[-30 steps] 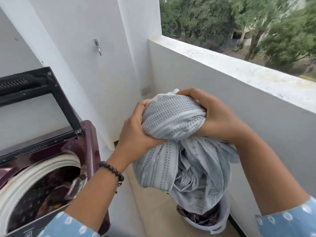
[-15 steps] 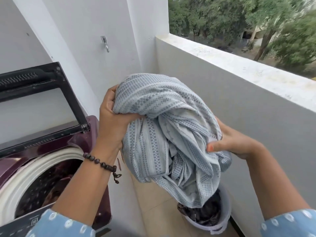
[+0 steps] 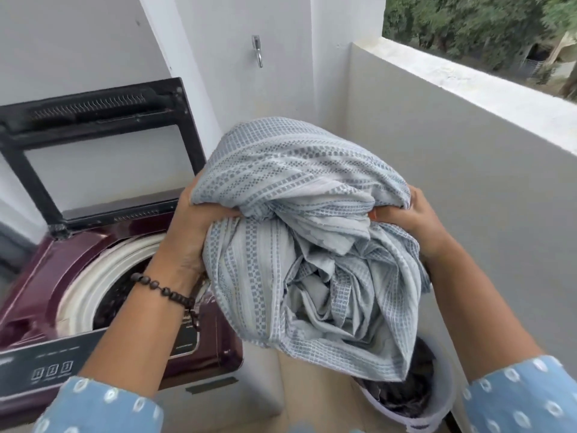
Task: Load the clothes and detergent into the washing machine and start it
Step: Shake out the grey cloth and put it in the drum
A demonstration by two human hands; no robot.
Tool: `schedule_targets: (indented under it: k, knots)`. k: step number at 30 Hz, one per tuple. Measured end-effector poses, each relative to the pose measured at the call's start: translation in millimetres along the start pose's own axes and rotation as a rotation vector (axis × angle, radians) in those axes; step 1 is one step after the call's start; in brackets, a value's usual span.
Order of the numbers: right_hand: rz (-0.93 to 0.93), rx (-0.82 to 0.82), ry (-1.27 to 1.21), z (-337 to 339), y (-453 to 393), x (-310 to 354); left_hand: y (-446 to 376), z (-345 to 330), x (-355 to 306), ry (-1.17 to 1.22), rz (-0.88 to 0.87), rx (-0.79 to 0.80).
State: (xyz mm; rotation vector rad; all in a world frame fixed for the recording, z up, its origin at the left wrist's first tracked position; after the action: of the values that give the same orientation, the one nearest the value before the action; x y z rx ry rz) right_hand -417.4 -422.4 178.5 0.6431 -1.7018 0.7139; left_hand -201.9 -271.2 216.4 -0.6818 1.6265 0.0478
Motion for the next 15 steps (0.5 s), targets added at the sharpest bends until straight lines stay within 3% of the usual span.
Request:
schedule_targets:
  k: [6,15]
  knots:
    - [-0.04,0.038,0.015,-68.6,-52.3,-11.5,-3.3,85.5,-32.4,-0.189,-0.055,-0.096]
    - [0.024,0.173,0.076,-239.4,-157.4,-32.1,-11.6,266.3,-103.0,-0.346,-0.258,-0.256]
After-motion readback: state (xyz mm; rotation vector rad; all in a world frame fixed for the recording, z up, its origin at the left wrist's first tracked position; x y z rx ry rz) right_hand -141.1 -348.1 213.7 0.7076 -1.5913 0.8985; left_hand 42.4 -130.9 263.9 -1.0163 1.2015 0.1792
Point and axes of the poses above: each hand's wrist, its own y-axis away from the middle knuckle, its own z-axis out of the back of the hand, x = y × z, the point moved 7 cm from there along -y, towards the middle knuckle, and after that the axes turned 9 degrees about -z, right-handed, at the moved point
